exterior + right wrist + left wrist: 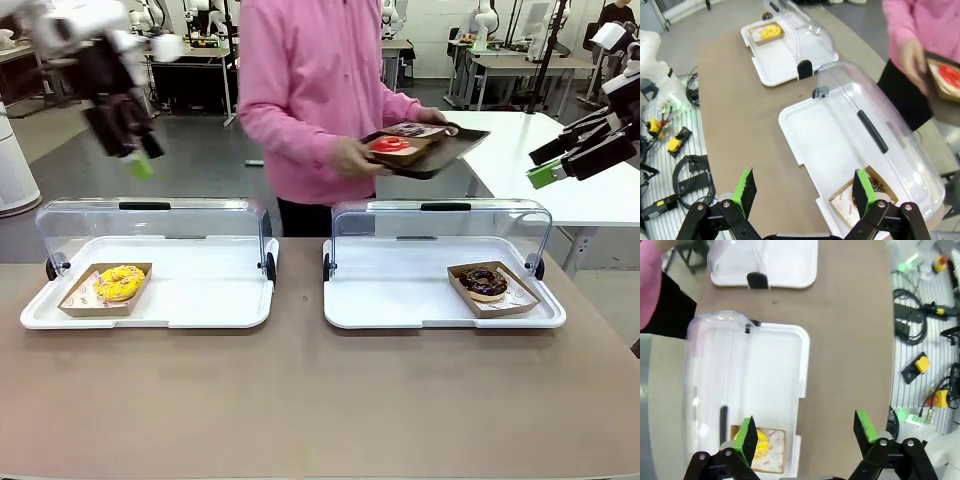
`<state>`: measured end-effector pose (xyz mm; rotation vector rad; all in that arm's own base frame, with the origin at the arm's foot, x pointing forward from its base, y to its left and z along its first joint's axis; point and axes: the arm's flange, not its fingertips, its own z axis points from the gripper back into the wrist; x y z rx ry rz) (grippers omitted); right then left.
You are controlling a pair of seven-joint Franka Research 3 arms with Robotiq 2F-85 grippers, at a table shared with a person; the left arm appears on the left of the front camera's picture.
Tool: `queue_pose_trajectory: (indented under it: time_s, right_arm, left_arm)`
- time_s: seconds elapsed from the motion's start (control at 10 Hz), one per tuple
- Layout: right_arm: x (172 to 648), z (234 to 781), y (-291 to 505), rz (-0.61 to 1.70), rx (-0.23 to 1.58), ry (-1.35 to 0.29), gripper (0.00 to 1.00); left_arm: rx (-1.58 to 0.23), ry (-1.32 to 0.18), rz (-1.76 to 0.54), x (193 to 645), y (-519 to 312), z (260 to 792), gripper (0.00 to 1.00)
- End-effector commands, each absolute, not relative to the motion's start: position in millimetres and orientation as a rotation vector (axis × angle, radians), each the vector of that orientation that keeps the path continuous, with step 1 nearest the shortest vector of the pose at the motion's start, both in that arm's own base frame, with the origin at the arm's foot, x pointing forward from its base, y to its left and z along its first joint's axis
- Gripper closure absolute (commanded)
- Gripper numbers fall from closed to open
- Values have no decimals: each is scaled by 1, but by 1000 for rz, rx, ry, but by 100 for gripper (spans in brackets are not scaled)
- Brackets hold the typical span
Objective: Provide the desired donut to the person.
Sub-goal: Place the picked Paper togo box onto the Handle tray extended by the person.
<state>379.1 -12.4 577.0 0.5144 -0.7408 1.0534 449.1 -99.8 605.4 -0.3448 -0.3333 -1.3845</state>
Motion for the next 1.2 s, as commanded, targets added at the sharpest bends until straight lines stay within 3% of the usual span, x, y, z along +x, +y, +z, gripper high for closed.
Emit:
queue_pose_trajectory:
  time_s: [0.0, 0.3, 1.1]
  right_arm:
    - [379, 575, -12, 1066, 512, -744, 0]
    - [379, 575, -12, 1066, 512, -744, 0]
    - [379, 575, -12, 1066, 512, -744, 0]
  left_arm:
    - [-451, -500, -1328, 398, -45, 576, 0]
    - [-573, -701, -1245, 357, 11, 542, 0]
    - [-538, -864, -1060, 303, 100, 489, 0]
